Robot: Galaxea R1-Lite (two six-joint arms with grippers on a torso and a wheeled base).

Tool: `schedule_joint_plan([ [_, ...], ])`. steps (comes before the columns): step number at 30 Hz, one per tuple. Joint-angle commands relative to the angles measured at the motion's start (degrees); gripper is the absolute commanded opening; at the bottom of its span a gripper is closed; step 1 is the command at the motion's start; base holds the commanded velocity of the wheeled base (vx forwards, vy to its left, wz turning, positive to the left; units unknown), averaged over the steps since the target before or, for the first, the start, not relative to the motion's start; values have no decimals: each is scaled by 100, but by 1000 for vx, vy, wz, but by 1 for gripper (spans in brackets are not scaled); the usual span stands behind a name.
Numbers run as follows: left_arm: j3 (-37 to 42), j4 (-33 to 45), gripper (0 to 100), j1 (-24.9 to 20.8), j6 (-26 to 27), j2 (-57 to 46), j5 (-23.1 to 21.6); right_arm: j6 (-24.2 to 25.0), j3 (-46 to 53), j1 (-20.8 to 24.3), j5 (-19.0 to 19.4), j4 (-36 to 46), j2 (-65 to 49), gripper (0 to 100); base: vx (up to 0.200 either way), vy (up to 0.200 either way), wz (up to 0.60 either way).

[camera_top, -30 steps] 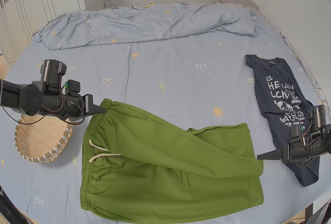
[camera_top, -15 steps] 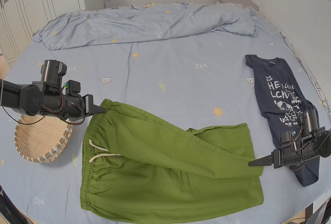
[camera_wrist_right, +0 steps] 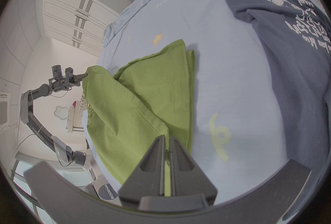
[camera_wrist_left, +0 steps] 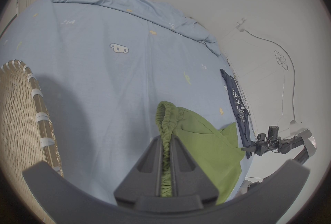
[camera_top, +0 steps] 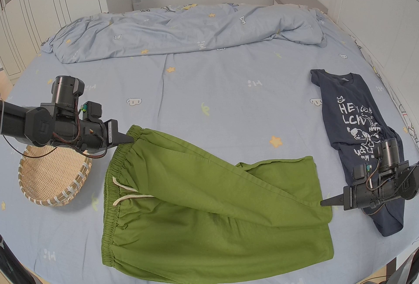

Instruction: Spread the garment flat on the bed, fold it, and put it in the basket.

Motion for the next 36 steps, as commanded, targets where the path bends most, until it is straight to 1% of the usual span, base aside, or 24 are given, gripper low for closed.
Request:
schedule_joint_plan([
  [1,5,-2,0,31,-2,-8,1,-16,-39,-51,-33,-36,-7,0,0,0,0],
  [7,5,-28,0,57,7,-8,10,-16,-145,-51,-121,-203,-16,0,0,0,0],
  [8,-4,-46,0,119,7,-26,1,11,-453,-59,-464,-247,-25,0,0,0,0],
  [9,-4,-46,0,119,7,-26,1,11,-453,-59,-464,-247,-25,0,0,0,0],
  [10,-13,-55,0,154,7,-43,1,19,-734,-33,-639,-238,-25,0,0,0,0],
  [11,-13,-55,0,171,7,-61,1,37,-962,2,-710,-221,-16,0,0,0,0],
  [13,-39,-72,0,215,7,-70,10,186,-1507,99,-824,-168,-7,0,0,0,0],
  [14,-39,-72,0,215,7,-70,10,186,-1507,99,-824,-168,-7,0,0,0,0],
  [15,-30,-151,0,268,-2,-61,10,389,-1955,257,-912,-98,10,0,0,0,0],
  [17,-13,-292,0,329,-2,-43,18,503,-2430,371,-1000,25,107,0,0,0,0],
  [18,-13,-292,0,329,-2,-43,18,503,-2430,371,-1000,25,107,0,0,0,0],
  [19,-4,-476,0,417,-2,9,27,520,-2966,450,-1175,157,335,0,0,0,0],
  [20,5,-538,0,453,-2,18,27,520,-3142,468,-1263,175,406,0,0,0,0],
  [21,5,-538,0,453,-2,18,27,520,-3142,468,-1263,175,406,0,0,0,0],
  [22,-4,-652,0,540,-11,71,27,520,-3581,521,-1509,201,599,0,0,0,0],
  [23,-4,-661,0,558,-11,80,27,520,-3634,521,-1545,201,634,0,0,0,0],
  [25,-13,-784,0,655,-28,106,10,494,-4126,565,-1817,201,880,0,0,0,0],
  [28,-21,-925,0,690,-19,168,10,441,-4557,661,-1984,210,1135,0,0,0,0],
  [31,-30,-1021,0,690,-11,203,18,309,-4829,670,-2046,245,1337,0,0,0,0],
  [32,-30,-1109,0,681,-11,256,27,169,-5032,688,-2160,324,1496,0,0,0,0],
  [33,-48,-1197,0,672,-11,291,27,19,-5225,732,-2423,412,1654,0,0,0,0],
  [34,-56,-1259,0,663,-28,317,27,-60,-5366,749,-2705,403,1794,0,0,0,0],
  [36,-83,-1347,0,655,-11,370,45,-112,-5550,776,-3065,342,1997,0,0,0,0],
])
